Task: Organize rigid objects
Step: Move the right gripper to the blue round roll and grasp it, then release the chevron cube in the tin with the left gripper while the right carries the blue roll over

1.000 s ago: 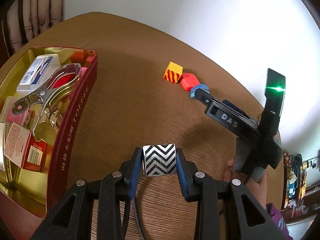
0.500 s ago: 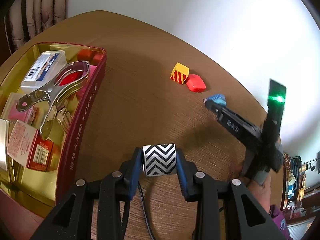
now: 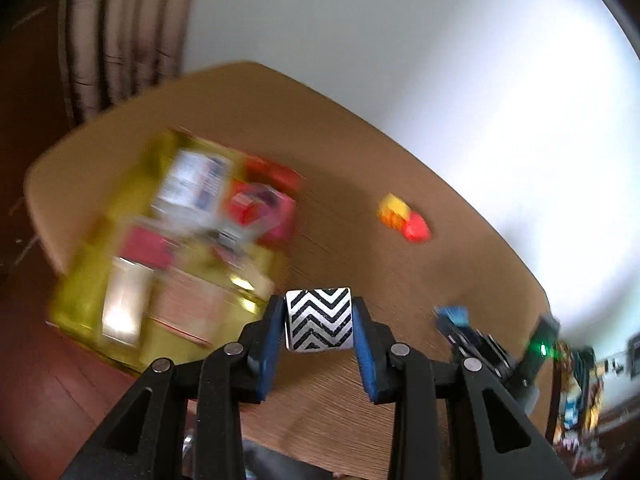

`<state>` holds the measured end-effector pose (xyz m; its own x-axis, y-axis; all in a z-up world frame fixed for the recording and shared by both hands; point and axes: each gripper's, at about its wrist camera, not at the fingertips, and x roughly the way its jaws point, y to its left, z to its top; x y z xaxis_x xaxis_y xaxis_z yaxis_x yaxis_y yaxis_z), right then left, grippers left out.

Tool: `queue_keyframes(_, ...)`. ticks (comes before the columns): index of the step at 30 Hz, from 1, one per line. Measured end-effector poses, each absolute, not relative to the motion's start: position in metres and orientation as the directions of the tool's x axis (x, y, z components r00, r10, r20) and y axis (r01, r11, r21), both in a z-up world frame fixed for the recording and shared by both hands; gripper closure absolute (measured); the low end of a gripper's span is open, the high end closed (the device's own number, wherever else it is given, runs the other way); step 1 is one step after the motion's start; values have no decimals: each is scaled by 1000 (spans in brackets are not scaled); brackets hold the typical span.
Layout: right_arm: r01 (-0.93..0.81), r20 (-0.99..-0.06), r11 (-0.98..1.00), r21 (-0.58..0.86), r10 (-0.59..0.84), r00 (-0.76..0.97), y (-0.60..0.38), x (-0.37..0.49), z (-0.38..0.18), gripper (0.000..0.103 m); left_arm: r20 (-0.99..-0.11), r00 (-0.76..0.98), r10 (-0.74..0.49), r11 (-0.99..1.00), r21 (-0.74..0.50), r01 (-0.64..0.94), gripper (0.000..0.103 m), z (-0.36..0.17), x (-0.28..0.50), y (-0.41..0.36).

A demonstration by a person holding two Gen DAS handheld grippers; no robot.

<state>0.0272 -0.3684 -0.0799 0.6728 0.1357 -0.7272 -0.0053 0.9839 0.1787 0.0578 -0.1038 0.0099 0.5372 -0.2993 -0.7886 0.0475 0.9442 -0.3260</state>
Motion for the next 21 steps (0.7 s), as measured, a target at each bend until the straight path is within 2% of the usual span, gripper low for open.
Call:
queue_keyframes(5, -6, -728, 985, 174, 133, 673, -369, 26, -81, 74, -814, 566, -130, 982, -186, -42, 69, 13, 87, -53)
queue_keyframes(8, -1, -727, 984, 176, 131, 674, -370, 25, -81, 74, -832, 549, -78, 989, -134, -63, 69, 2, 110, -37)
queue_keyframes(16, 4, -741, 985, 171, 126, 659, -370, 29, -85, 74, -864, 503, -36, 983, -122, -138, 69, -29, 142, -7)
queue_keyframes(21, 5, -749, 986, 168, 124, 651, -368, 30, -87, 74, -877, 479, 32, 991, -33, -127, 69, -41, 152, -11)
